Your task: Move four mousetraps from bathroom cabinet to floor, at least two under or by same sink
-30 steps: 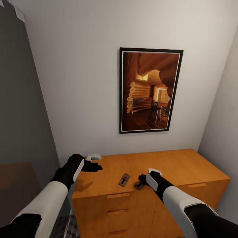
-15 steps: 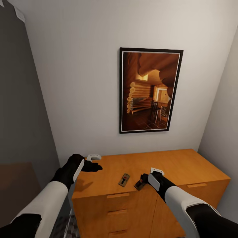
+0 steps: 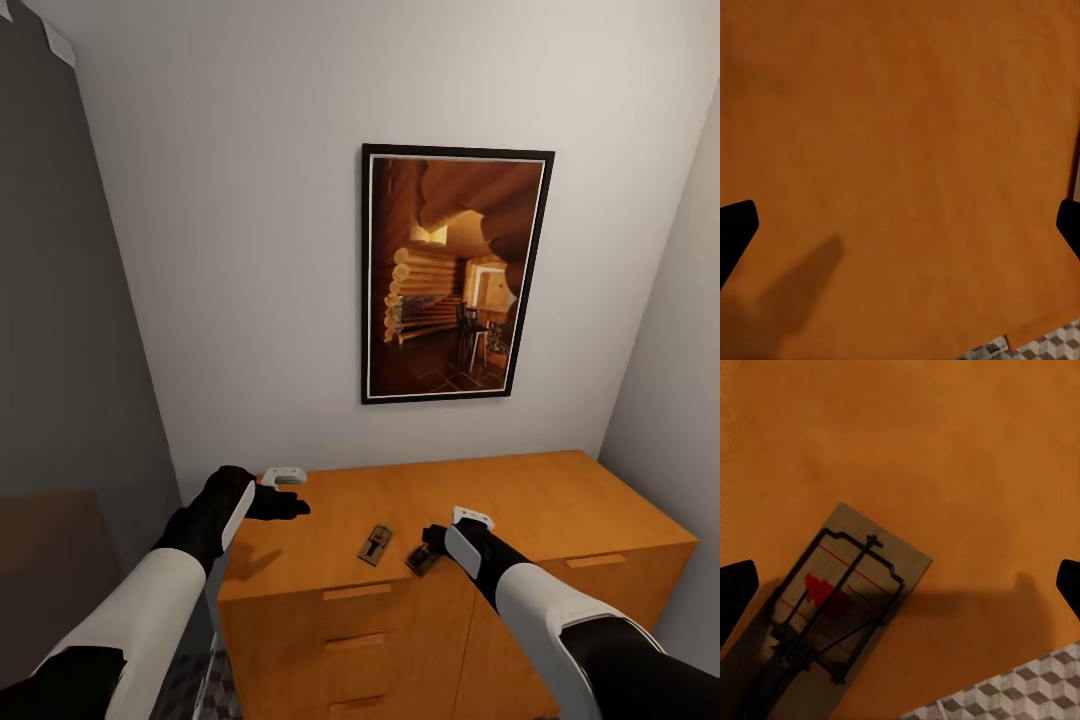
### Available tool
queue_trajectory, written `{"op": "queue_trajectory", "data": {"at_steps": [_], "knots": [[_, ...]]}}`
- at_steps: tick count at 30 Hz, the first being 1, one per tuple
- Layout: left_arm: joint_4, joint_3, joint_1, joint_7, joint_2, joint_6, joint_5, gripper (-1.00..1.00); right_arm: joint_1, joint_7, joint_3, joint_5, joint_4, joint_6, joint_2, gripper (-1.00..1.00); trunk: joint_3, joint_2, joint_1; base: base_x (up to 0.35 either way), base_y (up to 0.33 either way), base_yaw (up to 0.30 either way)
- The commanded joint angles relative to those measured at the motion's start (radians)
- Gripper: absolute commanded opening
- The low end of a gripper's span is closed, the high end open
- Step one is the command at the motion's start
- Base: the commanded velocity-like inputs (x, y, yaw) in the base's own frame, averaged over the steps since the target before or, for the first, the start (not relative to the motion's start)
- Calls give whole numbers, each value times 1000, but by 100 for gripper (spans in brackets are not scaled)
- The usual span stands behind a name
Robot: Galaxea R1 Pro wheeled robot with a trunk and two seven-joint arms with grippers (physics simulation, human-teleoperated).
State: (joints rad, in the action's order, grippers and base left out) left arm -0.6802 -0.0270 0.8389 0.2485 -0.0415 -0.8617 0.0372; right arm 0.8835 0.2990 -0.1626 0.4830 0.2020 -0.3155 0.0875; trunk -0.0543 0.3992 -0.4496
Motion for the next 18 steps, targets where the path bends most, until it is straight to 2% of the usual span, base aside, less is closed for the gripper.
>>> {"op": "queue_trajectory", "data": {"at_steps": [1, 18], "knots": [[-1, -1, 0, 4, 0, -4, 4, 100, 0, 6, -9, 8, 2, -5, 0, 100, 1, 1, 0, 0, 0, 0], [-1, -1, 0, 3, 0, -4, 4, 100, -1, 6, -8, 8, 1, 18, 4, 100, 1, 1, 0, 0, 0, 0]]}}
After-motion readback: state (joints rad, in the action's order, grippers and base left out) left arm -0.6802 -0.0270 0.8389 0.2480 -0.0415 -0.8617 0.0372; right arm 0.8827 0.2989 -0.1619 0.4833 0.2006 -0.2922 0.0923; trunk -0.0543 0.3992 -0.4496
